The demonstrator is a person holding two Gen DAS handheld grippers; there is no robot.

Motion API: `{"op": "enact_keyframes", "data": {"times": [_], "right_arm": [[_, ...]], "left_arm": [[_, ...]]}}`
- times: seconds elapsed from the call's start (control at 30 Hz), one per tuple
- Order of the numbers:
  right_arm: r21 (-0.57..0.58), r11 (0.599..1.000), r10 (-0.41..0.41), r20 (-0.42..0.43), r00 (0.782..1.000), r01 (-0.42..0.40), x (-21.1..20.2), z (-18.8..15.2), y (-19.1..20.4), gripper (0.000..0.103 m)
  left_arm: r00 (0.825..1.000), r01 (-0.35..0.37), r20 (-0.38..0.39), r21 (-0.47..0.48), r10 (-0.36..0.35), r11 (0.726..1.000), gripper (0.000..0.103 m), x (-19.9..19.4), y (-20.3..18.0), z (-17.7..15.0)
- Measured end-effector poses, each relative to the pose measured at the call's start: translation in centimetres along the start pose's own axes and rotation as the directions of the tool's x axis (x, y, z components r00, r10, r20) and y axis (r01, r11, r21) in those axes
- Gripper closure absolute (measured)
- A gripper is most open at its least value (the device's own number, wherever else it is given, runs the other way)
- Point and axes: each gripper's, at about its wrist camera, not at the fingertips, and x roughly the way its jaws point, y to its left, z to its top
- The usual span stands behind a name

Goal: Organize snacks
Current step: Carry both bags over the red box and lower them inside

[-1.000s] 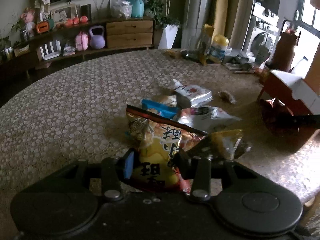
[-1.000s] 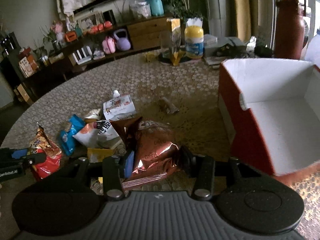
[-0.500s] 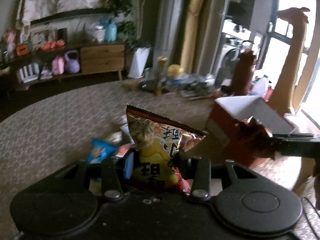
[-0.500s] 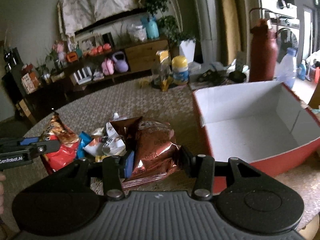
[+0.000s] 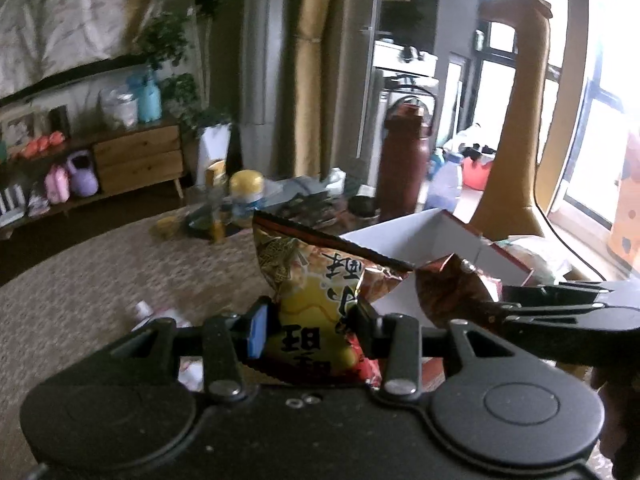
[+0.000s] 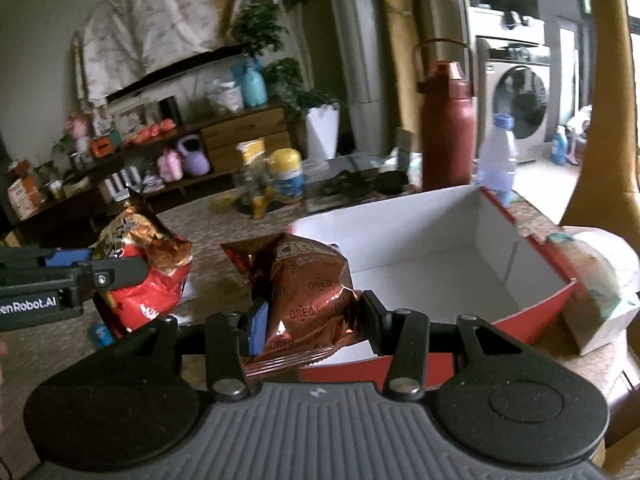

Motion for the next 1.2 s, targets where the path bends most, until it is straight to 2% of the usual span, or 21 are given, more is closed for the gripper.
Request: {"op": "enact_keyframes", "data": {"times": [0.3, 0.63, 0.87, 1.2], "right_arm": [[0.028, 0.995, -0.096, -0.011, 0.995, 0.096, 2.0, 1.4, -5.6, 0.057], [0.043, 0.985, -0.167, -0.064, 0.984, 0.17, 6.2, 2.6, -10.4, 0.057], [0.033, 0.979, -0.195, -0.118, 0.974, 0.2, 9.9, 2.8, -12.6, 0.057], [0.004, 0.973, -0.224, -0.193, 0.955, 0.229, 13.4, 2.5, -13.9, 0.057]], "left_arm": [[0.999, 0.04, 0.004, 0.054, -0.041, 0.998, 0.061, 4.4, -5.2, 2.8], [0.995, 0.065, -0.089, 0.101, -0.056, 0.993, 0.061, 11.6, -9.8, 3.8], [0.986, 0.065, -0.163, 0.121, -0.045, 0.991, 0.061, 16.7, -11.2, 3.5], [0.965, 0.078, -0.261, 0.13, -0.041, 0.988, 0.061, 21.2, -11.7, 2.1]]}}
